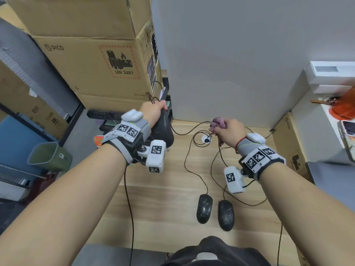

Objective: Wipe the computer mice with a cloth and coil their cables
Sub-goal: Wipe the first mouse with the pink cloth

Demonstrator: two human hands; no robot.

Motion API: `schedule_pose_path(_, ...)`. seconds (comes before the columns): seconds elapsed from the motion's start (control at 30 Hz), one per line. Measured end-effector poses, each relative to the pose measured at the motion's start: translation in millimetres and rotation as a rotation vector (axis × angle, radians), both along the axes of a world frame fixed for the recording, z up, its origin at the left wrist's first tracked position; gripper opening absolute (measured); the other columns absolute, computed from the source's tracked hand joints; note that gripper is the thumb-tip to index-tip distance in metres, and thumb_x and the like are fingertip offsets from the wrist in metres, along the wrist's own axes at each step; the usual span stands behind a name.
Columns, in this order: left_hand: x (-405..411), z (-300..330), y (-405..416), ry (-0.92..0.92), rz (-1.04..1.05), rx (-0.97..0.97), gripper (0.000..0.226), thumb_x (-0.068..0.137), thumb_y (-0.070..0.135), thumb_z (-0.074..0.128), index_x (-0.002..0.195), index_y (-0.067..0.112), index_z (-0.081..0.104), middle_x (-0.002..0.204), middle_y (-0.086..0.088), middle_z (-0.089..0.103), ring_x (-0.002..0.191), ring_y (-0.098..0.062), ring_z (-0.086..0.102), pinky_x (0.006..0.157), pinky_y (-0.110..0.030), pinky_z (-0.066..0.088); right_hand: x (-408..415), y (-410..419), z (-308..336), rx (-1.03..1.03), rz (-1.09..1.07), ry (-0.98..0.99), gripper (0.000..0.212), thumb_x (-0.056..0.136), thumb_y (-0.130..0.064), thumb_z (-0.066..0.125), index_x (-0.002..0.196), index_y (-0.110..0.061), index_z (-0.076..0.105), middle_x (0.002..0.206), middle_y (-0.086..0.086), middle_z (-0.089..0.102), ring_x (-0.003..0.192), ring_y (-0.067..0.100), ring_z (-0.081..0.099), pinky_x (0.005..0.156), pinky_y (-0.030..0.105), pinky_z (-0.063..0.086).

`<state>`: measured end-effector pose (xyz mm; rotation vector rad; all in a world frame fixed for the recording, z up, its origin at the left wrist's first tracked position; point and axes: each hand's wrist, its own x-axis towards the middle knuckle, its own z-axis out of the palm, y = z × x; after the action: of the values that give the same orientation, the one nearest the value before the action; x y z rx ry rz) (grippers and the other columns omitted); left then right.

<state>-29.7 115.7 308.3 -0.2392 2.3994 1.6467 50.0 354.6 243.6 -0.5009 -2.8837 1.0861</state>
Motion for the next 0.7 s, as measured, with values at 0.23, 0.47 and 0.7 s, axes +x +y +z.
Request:
schedule_pose_path(0.23,17,-19,26,0.014,-0.214,-0.033,0.022,0.094,0.031,0.063,0.082,0.02,0.079,0.07,0.005,0.067,0.067,-0.008,0.057,0.067,-0.021,0.044,-16,-28,37,0.033,0.08,0.153,0.017,0.083,-0.024,0.063,0.089,-0.009,0.069,0.079,0.008,0.07,0.085,0.031,0.063,0.074,0.033,0.048)
schedule_pose_path(0.47,23,-25,38,0.073,-0.209,0.026,0.017,0.093,0.033,0.064,0.085,0.028,0.078,0.079,0.006,0.072,0.073,-0.003,0.062,0.068,-0.016,0.046,-16,-41,52,0.057,0.157,0.174,0.015,0.082,-0.023,0.065,0.075,-0.01,0.062,0.069,0.008,0.062,0.078,0.032,0.06,0.066,0.032,0.042)
schedule_pose_path(0.7,19,-28,37,-0.038,-0.092,0.135,0.023,0.083,0.043,0.075,0.087,0.021,0.08,0.076,0.001,0.075,0.065,-0.012,0.066,0.067,-0.024,0.052,-15,-45,48,0.035,0.247,0.134,0.025,0.083,-0.029,0.068,0.066,-0.02,0.052,0.057,-0.007,0.053,0.07,0.025,0.054,0.066,0.032,0.042)
